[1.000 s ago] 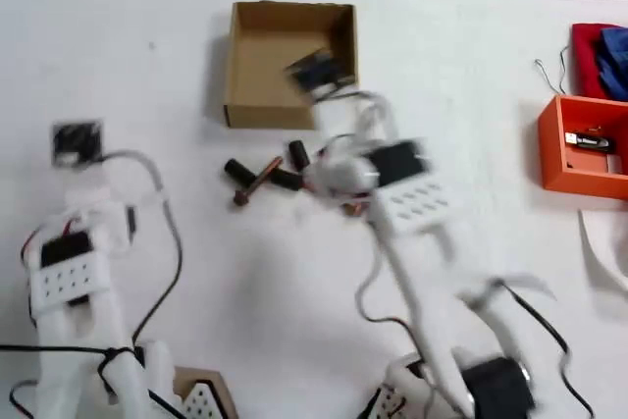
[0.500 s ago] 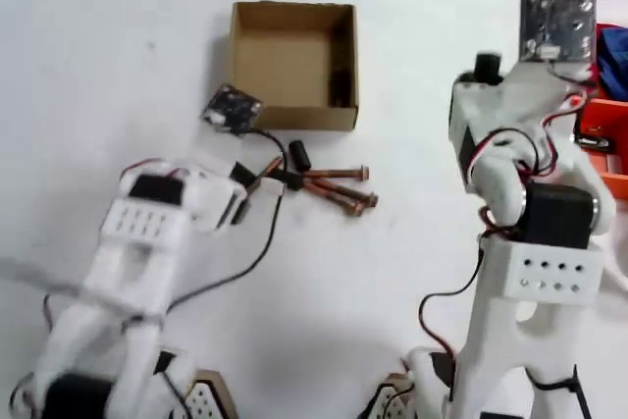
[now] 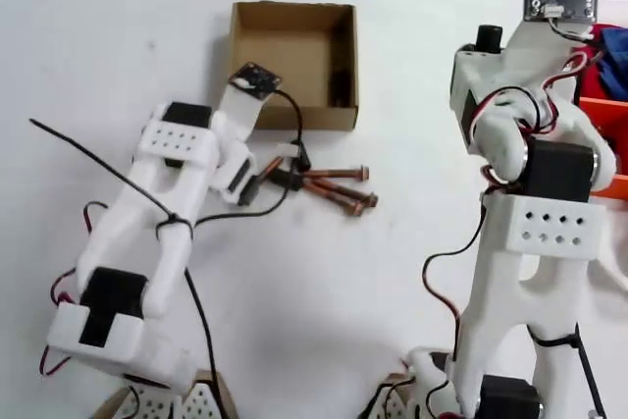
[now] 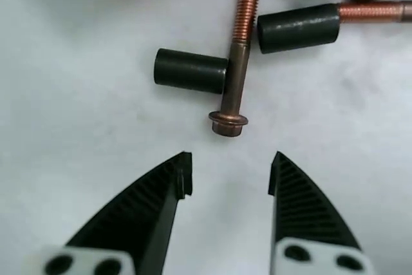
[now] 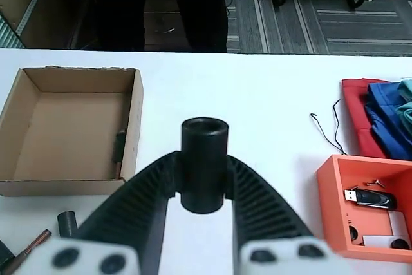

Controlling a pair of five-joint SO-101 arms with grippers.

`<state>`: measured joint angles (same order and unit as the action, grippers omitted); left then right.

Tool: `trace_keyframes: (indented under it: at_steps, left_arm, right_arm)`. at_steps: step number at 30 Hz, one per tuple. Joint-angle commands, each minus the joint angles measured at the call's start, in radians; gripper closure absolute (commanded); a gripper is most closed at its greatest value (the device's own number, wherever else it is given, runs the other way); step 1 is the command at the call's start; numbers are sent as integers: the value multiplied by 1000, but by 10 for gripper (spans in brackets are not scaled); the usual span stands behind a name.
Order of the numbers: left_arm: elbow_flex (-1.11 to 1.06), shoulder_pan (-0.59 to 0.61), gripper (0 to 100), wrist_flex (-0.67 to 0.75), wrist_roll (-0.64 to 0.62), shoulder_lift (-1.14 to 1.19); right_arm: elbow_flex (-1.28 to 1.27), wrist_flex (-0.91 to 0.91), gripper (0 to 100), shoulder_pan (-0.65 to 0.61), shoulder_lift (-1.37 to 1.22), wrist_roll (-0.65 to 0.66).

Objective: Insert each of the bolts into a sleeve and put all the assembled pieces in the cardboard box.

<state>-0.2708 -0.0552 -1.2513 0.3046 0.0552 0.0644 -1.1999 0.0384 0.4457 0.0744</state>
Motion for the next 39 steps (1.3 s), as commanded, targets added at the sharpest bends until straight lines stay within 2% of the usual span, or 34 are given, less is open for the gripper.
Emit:
trace_keyframes:
  at_steps: [1,7,12,21,33,39]
  left_arm:
    - [38,-9,786,6,2,-3]
    - [36,-49,786,26,34,14]
    - [76,-94,786,26,44,132]
    - [222,-87,786,20,44,273]
    - [229,-72,786,69,44,327]
    - [229,-26,786,97,44,330]
  right_arm:
    - [55,24,978,7,-2,-18]
    - [55,24,977,7,-2,-18]
    - [54,22,977,7,-2,-20]
    - [52,22,977,7,-2,-20]
    - [52,24,977,4,-4,-20]
    - [49,24,977,-59,-4,-20]
